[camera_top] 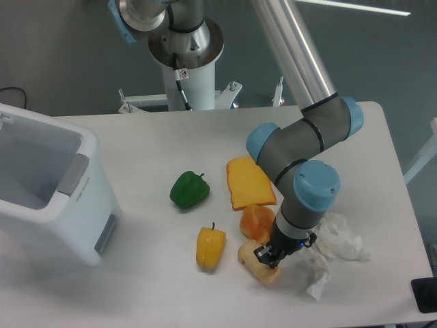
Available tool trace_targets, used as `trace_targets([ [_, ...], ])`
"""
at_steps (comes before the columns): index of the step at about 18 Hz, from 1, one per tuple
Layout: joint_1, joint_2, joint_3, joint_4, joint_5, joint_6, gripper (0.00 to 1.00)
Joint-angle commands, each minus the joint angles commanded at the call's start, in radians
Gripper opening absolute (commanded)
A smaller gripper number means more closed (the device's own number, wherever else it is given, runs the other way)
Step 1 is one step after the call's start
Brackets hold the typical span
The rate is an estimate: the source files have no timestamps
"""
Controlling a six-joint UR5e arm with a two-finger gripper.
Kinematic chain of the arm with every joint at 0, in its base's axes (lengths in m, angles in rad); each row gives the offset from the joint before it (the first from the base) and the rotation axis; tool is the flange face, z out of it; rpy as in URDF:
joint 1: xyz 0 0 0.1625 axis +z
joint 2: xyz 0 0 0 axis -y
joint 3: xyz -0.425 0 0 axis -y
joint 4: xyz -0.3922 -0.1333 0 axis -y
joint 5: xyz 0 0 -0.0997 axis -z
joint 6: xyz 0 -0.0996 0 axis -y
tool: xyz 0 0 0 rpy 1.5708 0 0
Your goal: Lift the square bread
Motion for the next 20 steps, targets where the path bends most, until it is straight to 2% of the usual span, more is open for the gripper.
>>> trace_targets([
  [4, 0.002, 0.026, 0.009, -0.002, -0.012, 0.0, 0.03],
  [8, 0.0, 0.08, 0.009, -0.005, -0.017, 0.0, 0.03],
  [9, -0.005, 0.093, 0.018, -0.006, -0.017, 0.0, 0.0],
  [17, -0.084, 0.239, 0.052, -0.009, -0.015, 0.017, 0.0],
  [20, -0.098, 0.29, 0.051, -0.012, -0.012, 0.11, 0.0],
])
